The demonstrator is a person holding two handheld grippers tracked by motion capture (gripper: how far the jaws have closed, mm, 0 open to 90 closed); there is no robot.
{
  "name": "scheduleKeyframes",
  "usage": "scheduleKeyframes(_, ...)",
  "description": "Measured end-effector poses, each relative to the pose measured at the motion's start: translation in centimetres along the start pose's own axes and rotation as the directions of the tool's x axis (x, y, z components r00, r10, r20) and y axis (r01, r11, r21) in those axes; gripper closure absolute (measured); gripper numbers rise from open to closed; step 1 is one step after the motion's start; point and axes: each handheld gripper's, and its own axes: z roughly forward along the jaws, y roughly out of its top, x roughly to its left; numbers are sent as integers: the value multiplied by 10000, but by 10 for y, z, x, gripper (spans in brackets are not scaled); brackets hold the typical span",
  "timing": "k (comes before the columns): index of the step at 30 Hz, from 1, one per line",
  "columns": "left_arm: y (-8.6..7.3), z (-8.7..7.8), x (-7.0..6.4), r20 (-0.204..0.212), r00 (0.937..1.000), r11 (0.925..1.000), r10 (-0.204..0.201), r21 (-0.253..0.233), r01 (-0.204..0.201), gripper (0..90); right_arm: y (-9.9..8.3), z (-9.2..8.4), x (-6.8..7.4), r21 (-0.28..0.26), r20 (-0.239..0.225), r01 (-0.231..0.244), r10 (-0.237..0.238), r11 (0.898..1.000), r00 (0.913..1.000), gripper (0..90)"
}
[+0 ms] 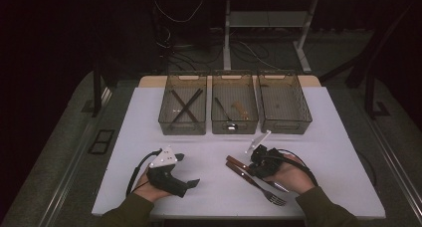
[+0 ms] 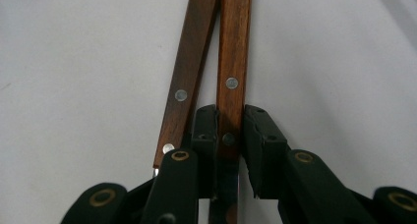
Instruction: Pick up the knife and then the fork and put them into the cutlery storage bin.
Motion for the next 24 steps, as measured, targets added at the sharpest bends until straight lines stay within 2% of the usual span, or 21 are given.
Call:
scheduleKeyframes(5,0,0,0,20,10000,10000,9,-16,-9,0,14,2,0,1046,27,-110,107,9945,9999,757)
scheduleKeyframes(9,0,0,0,33,10000,10000,19,-15,-19,0,28,5,0,2029,97,-337,324,9786,9994,756)
scheduleKeyframes(13,0,0,0,42,10000,10000,31,-14,-31,0,38,9,2,2715,168,-404,372,9616,9992,756)
scheduleKeyframes(14,0,0,0,45,10000,10000,32,-17,-31,0,39,9,1,2798,182,-260,217,9597,9996,758)
scheduleKeyframes(15,0,0,0,47,10000,10000,37,-14,-37,0,40,9,2,2866,177,-359,321,9574,9993,762)
scheduleKeyframes(19,0,0,0,45,10000,10000,27,-18,-27,0,41,10,1,2976,346,-289,194,9543,9992,775)
scheduleKeyframes(22,0,0,0,37,10000,10000,19,-32,-19,0,41,10,0,2910,299,-266,187,9564,9994,776)
scheduleKeyframes(24,0,0,0,42,10000,10000,27,-24,-27,0,39,8,0,2767,113,-422,406,9600,9991,777)
